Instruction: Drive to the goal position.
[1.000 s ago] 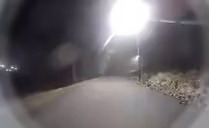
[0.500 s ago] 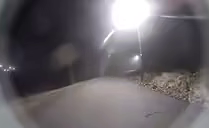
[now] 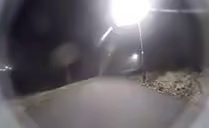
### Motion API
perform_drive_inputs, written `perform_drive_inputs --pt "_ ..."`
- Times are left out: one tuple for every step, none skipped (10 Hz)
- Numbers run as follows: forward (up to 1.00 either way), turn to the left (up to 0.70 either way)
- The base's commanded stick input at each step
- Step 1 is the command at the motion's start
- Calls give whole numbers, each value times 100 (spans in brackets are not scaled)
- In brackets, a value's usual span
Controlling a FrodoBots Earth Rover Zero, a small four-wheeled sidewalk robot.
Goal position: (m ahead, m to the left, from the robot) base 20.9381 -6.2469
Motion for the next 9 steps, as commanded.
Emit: perform_drive_inputs --pt "100 -5" --pt "100 -5" --pt "100 -5" --pt "100 -5" --pt "100 -2" --pt "100 0" --pt "100 0" --pt "100 0" --pt "100 0"
